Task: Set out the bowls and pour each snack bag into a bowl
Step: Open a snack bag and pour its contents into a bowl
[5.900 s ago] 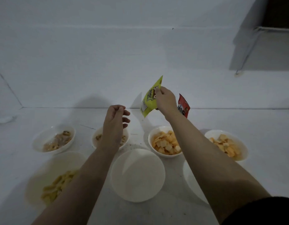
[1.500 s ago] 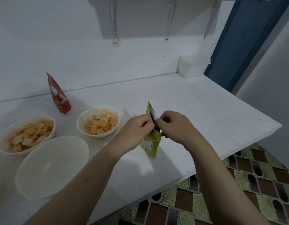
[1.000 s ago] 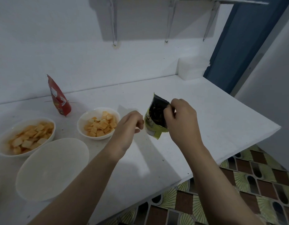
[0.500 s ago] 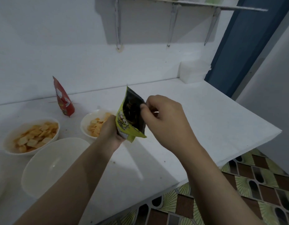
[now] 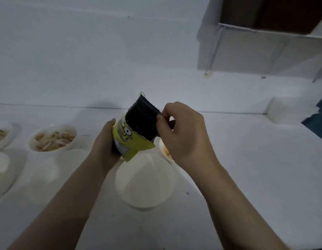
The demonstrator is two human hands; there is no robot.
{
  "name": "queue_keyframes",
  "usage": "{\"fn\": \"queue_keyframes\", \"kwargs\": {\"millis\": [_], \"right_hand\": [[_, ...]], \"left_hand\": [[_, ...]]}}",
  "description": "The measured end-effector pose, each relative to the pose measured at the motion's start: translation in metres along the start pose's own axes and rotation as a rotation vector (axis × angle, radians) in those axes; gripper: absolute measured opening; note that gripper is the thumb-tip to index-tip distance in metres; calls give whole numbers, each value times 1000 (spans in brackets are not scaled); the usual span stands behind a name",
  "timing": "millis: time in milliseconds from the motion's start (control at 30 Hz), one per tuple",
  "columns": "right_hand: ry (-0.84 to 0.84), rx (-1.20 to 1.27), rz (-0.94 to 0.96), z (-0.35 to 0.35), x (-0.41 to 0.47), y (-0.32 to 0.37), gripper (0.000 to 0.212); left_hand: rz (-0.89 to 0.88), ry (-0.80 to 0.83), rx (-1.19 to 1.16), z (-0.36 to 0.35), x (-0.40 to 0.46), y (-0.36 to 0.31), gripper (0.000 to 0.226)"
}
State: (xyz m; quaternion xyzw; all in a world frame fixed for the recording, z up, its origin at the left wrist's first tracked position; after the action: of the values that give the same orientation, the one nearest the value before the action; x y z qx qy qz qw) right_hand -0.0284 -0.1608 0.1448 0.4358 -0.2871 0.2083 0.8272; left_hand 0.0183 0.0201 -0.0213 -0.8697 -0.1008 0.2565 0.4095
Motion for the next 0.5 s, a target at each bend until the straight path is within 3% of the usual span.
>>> {"fn": "queue_keyframes", "kwargs": {"millis": [233,333,433,500], "right_hand": [[77,92,-35,-111,-6,66,24],[128,110,-113,-154,-11,78,21],[148,218,-217,-191,-17,86,5],[138,270,-297,-211,-21,86,13]], "left_hand": [[-32,-25,131,118,24,-82,43],[-68,-129,152,165,36,-115,39],[-121,-204,182,201,49,-146,34],[-182,-265,233,222,58,-165,27]]}}
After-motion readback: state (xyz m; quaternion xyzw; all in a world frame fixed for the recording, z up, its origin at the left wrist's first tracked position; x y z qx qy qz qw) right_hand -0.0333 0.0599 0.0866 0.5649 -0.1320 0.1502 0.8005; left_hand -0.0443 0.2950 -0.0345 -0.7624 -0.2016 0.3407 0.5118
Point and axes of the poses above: each hand's wrist, its own x-axis towards the middle knuckle, its own z-axis out of the back of the hand, y = z × x, the point moved 10 cm from there along x, towards the middle knuckle, and after that the axes turned 11 degrees about -y, right-handed, at the moved point
